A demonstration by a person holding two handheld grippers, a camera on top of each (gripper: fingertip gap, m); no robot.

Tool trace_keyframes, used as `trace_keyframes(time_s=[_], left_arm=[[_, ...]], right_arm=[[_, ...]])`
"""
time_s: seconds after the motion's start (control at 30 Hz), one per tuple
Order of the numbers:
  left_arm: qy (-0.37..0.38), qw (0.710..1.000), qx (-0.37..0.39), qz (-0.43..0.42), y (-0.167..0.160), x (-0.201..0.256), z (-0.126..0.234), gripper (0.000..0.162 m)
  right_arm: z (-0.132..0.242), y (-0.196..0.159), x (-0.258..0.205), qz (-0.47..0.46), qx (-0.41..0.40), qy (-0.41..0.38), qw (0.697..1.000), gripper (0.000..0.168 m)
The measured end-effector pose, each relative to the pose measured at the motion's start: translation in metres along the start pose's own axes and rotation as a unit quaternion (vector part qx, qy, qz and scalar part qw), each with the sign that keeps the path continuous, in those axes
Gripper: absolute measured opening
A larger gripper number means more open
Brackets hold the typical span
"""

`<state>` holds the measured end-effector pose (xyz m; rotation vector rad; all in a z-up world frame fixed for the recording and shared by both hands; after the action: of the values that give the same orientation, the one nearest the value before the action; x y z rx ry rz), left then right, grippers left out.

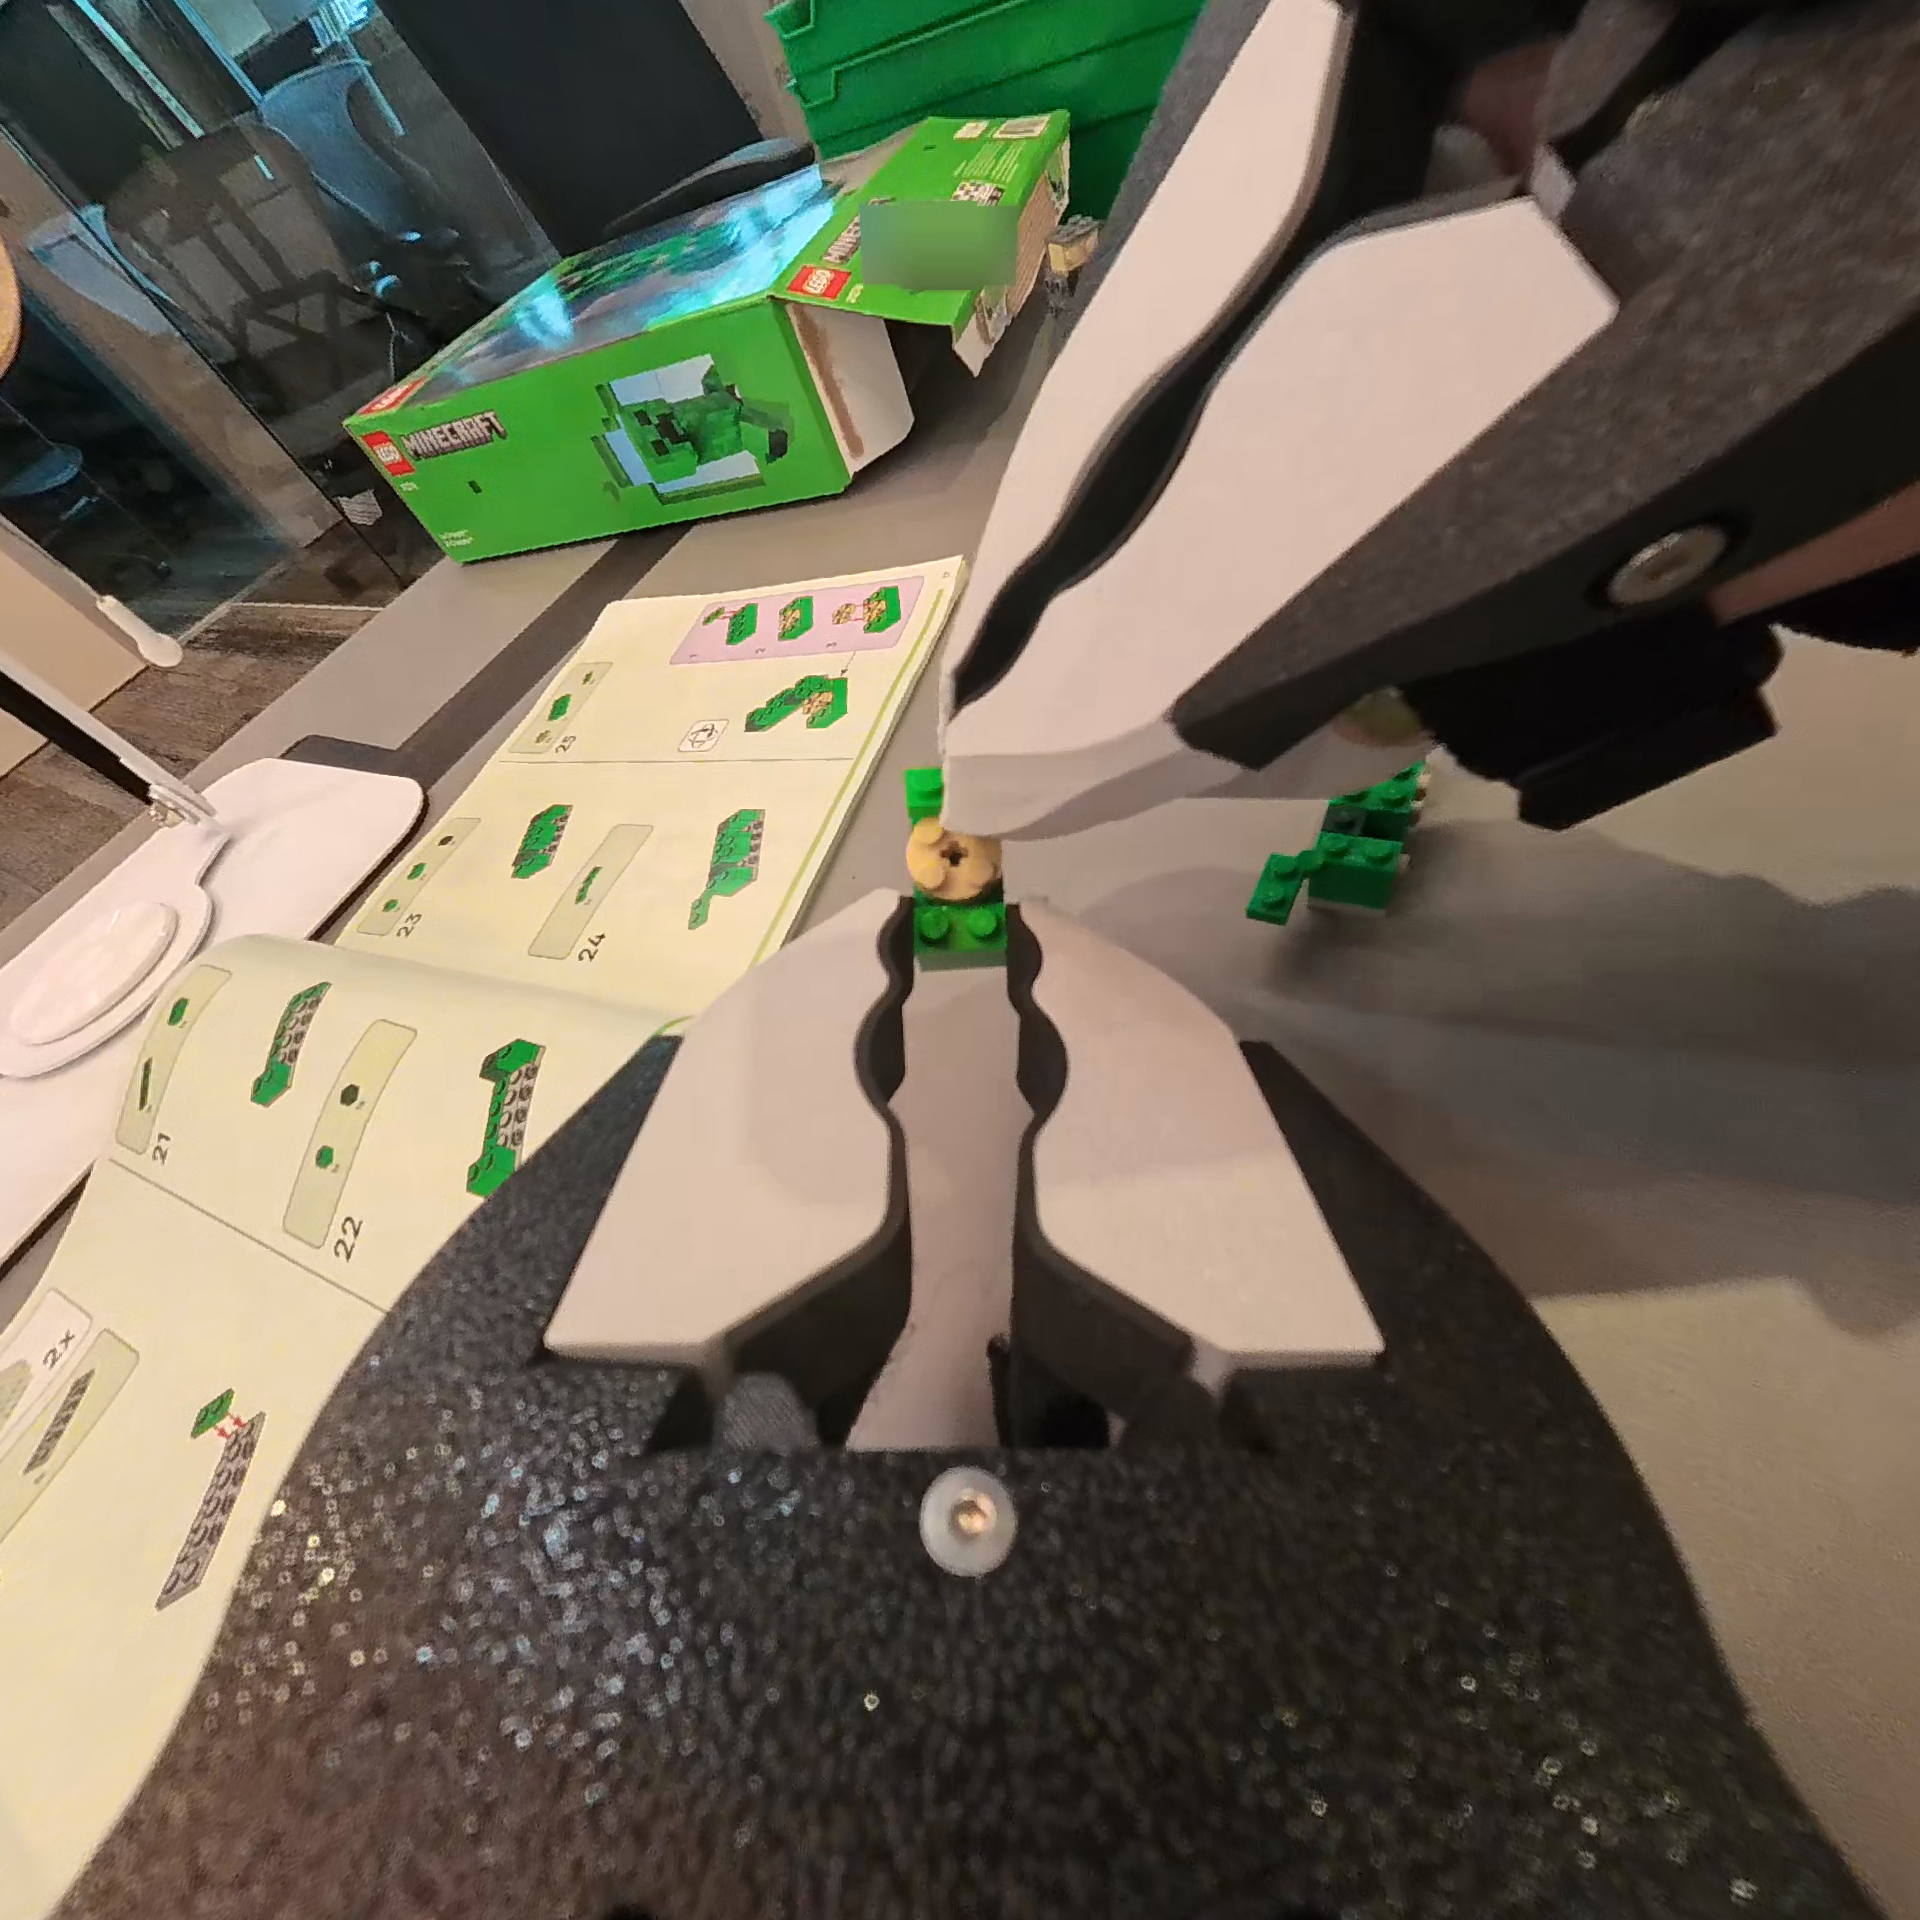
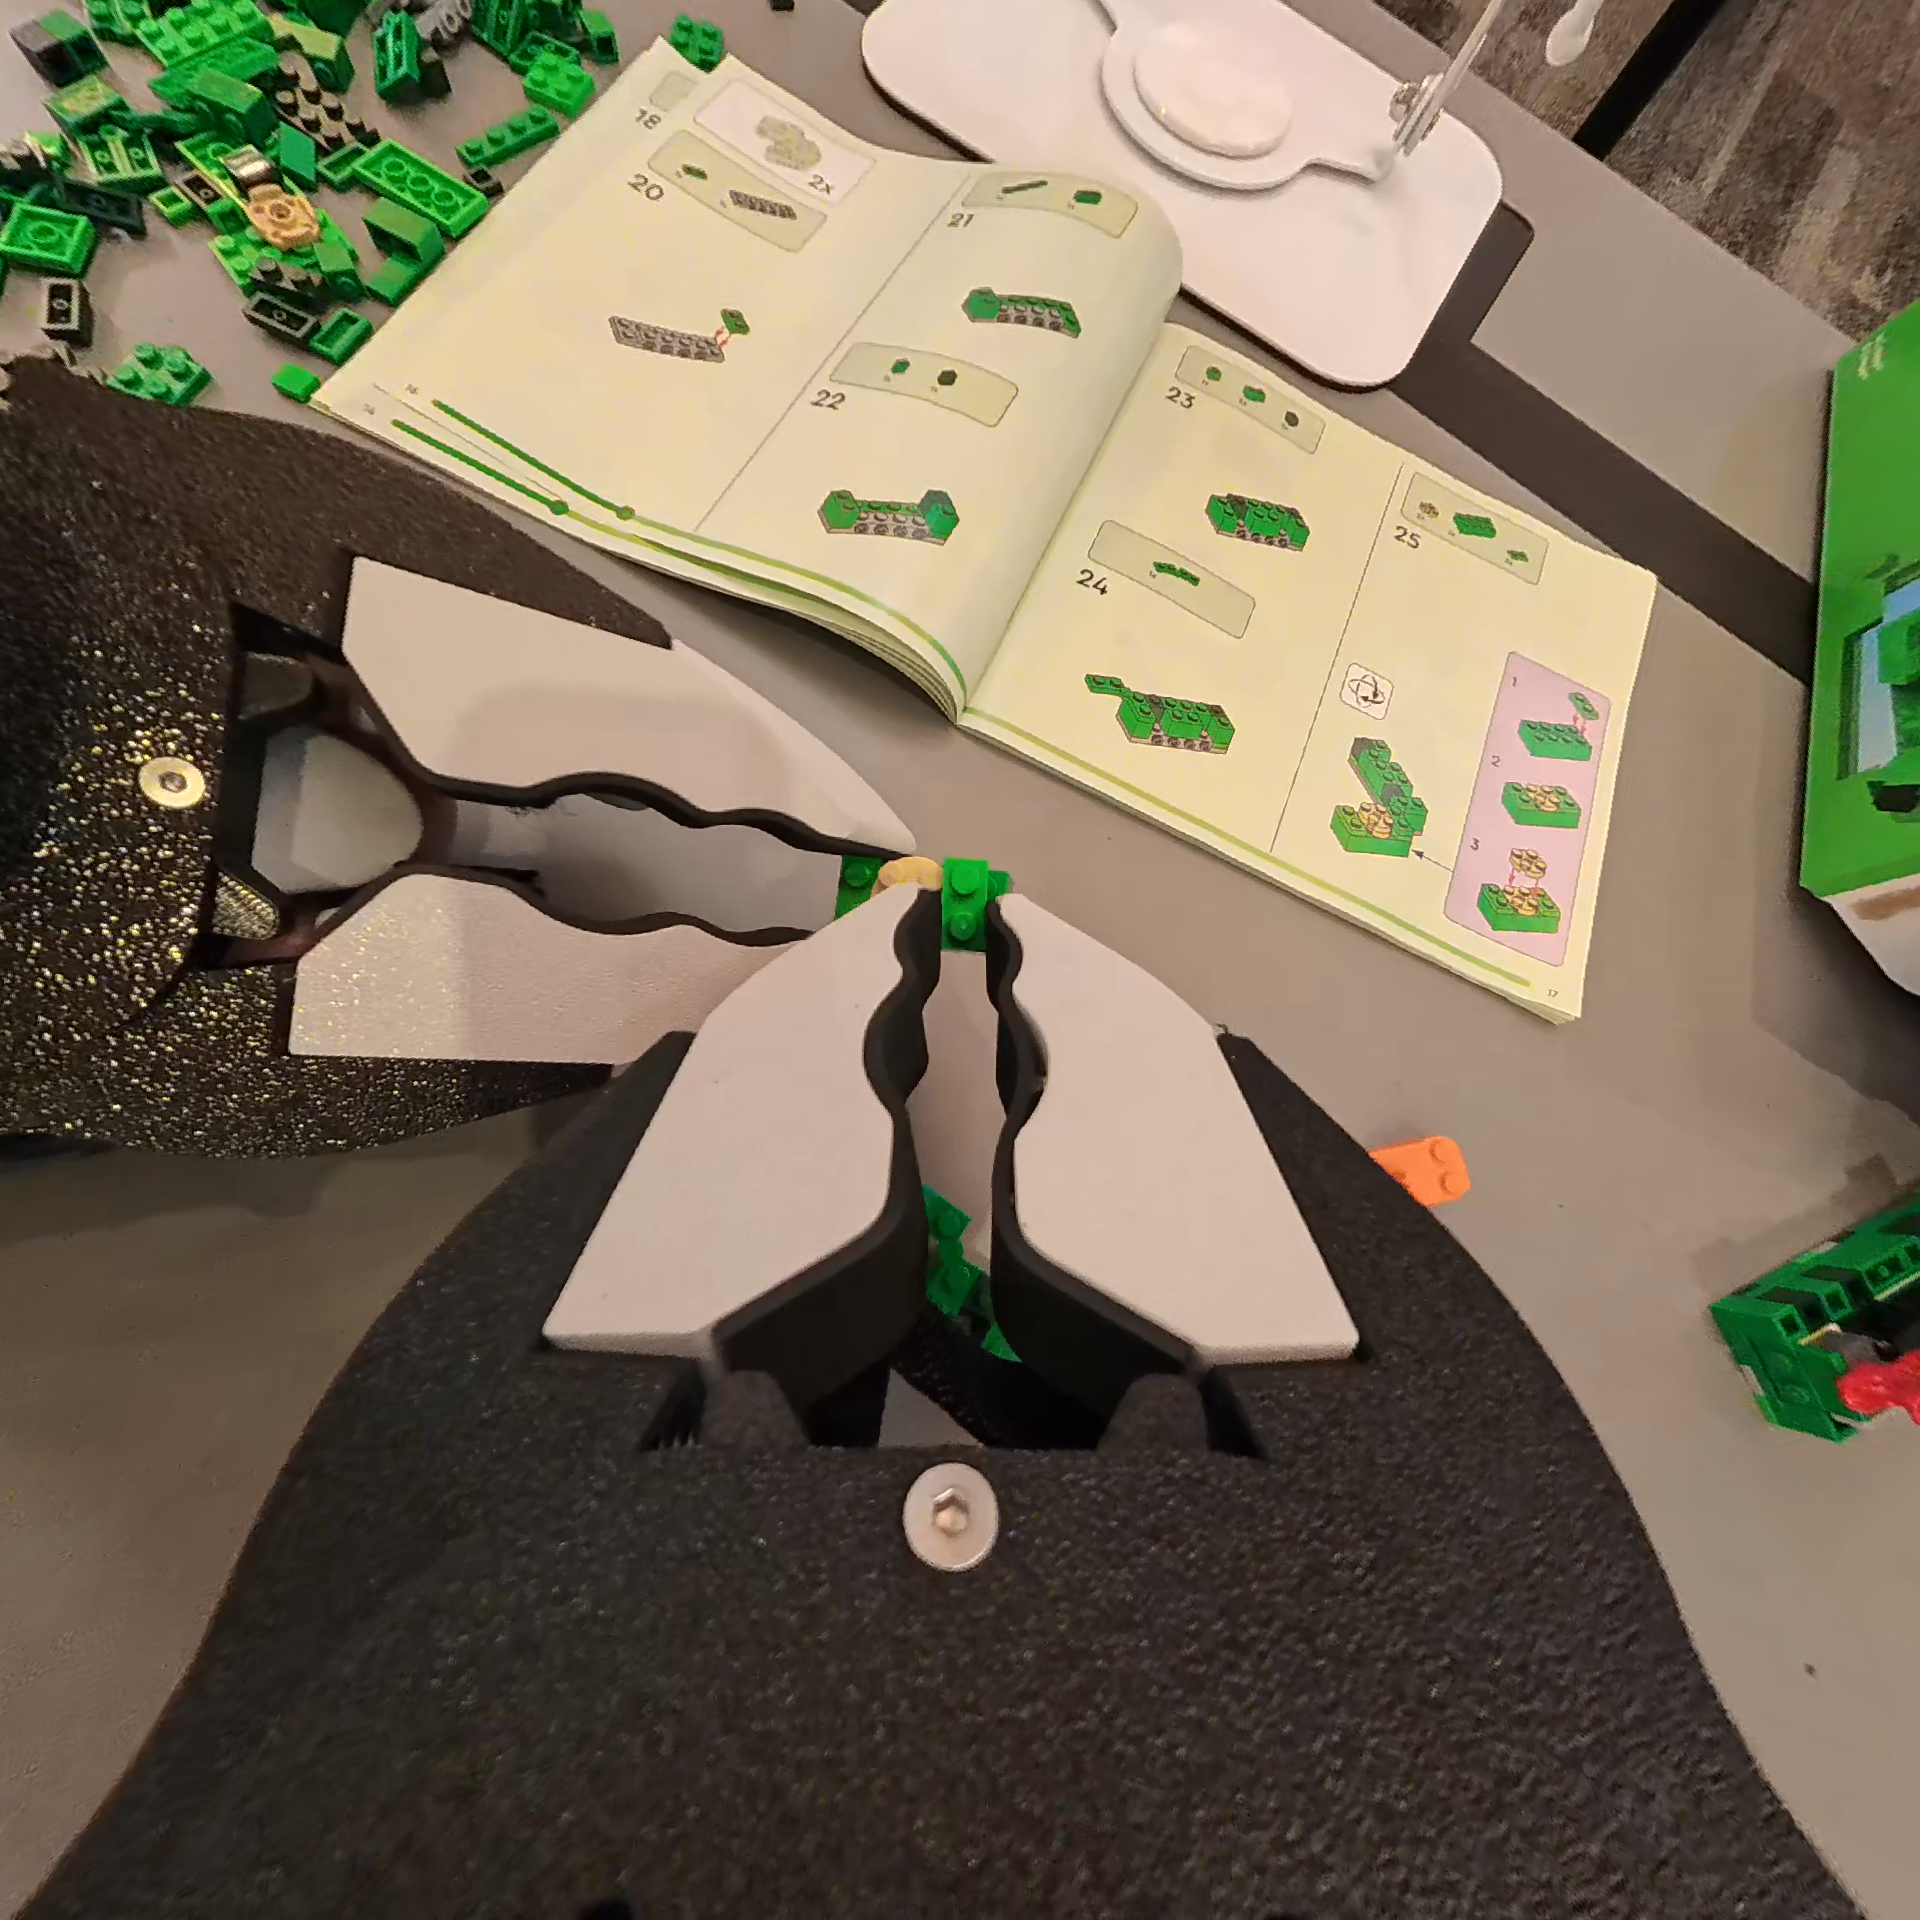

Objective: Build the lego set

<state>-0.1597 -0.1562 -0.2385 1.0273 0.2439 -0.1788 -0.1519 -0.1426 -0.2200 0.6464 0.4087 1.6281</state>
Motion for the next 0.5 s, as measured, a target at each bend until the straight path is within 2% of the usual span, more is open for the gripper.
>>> trace_keyframes(time_s=[0.5], left_arm=[[-0.003,1.0,0.0,-0.006,0.0005,0.002,-0.0004,0.016]], right_arm=[[-0.0011,-0.0021,-0.0009,-0.011,-0.007,0.011,1.0,0.012]])
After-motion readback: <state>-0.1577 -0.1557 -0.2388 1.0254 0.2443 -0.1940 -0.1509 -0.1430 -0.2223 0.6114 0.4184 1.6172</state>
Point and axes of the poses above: each gripper's, where its closed fingertips meet, z back along the fingers, y out of its top, x = y × z across the jaws, the point moved 1 cm from there along z, back along the fingers, and after that the axes turned 10 degrees about -x, right-handed, at the moved point
